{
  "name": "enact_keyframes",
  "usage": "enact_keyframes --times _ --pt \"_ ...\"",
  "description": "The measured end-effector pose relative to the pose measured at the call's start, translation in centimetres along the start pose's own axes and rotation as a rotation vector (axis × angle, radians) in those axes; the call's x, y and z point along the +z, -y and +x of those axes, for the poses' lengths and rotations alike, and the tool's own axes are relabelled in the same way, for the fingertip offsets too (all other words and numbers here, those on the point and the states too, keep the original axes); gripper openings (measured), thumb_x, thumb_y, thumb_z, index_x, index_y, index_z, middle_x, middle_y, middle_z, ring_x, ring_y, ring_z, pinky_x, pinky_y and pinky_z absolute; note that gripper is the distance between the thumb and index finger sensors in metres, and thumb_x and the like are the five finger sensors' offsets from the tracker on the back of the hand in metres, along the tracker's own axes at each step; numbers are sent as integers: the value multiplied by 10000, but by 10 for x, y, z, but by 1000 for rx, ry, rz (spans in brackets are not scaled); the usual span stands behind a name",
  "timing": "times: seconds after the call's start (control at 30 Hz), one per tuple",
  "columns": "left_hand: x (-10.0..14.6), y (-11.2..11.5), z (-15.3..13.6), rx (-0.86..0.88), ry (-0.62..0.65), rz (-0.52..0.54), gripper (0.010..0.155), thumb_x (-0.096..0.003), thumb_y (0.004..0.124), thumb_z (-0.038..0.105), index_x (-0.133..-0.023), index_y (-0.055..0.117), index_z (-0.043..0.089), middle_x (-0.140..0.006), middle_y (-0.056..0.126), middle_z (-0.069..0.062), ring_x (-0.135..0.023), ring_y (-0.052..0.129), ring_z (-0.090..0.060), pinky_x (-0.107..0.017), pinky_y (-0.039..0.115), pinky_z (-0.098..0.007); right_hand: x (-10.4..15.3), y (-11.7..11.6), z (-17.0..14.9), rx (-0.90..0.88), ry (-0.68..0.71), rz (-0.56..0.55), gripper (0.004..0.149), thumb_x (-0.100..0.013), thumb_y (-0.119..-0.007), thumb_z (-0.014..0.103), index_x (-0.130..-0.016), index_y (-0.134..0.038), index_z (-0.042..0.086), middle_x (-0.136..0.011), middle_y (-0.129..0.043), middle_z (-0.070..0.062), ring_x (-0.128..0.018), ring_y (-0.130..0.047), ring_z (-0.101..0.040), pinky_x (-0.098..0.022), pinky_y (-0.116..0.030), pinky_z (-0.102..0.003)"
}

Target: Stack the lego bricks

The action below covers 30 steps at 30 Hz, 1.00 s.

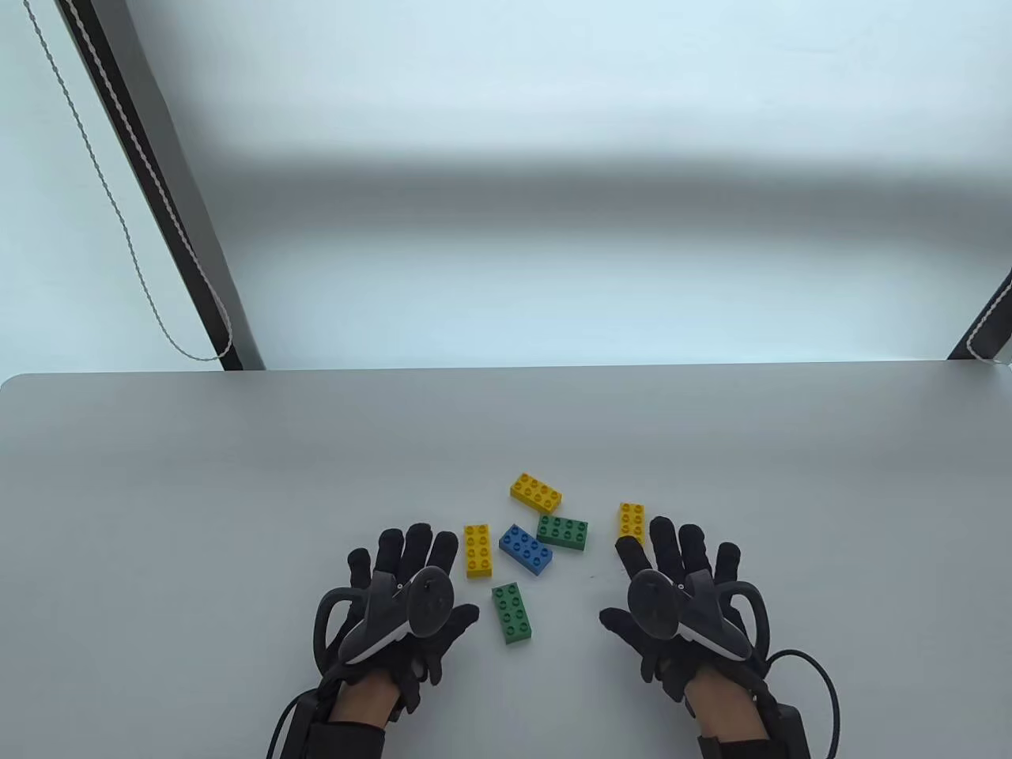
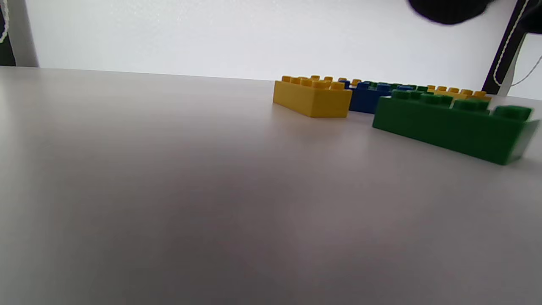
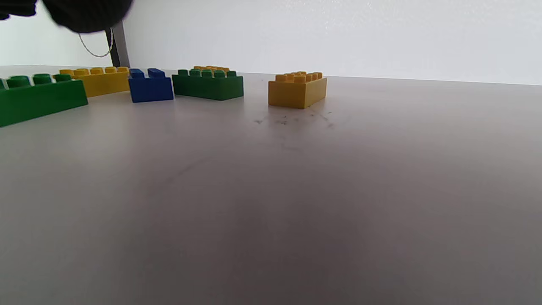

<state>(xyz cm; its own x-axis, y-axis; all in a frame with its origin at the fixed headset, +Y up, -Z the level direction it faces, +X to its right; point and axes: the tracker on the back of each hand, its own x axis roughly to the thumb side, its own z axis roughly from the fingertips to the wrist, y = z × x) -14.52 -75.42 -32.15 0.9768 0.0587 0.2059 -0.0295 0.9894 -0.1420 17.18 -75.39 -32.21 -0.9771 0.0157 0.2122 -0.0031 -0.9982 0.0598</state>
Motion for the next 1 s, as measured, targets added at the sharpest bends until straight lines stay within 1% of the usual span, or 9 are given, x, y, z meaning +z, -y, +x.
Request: enact_keyframes --times 0.73,0.87,1.0 --pt "-1 1 0 11 -1 -7 881 -389 600 746 -1078 208 361 -1211 210 -36 -1094 226 -369 -735 267 -699 0 0 1 3 2 9 891 -357 -660 702 -1033 -267 274 -1108 -198 -201 -1001 -254 -558 -587 -179 -812" --pt "-5 -1 0 35 -14 -9 880 -392 605 744 -1079 211 361 -1213 241 -39 -1093 252 -365 -736 274 -697 0 1 1 -7 -2 10 891 -357 -660 701 -1033 -267 273 -1108 -198 -201 -1000 -257 -558 -588 -180 -812" --pt "-13 -5 1 82 -39 -10 871 -396 623 738 -1087 262 348 -1210 314 -47 -1087 324 -359 -735 306 -693 1 3 -1 -20 -6 6 890 -358 -659 702 -1033 -267 274 -1108 -198 -200 -999 -259 -561 -590 -182 -811"
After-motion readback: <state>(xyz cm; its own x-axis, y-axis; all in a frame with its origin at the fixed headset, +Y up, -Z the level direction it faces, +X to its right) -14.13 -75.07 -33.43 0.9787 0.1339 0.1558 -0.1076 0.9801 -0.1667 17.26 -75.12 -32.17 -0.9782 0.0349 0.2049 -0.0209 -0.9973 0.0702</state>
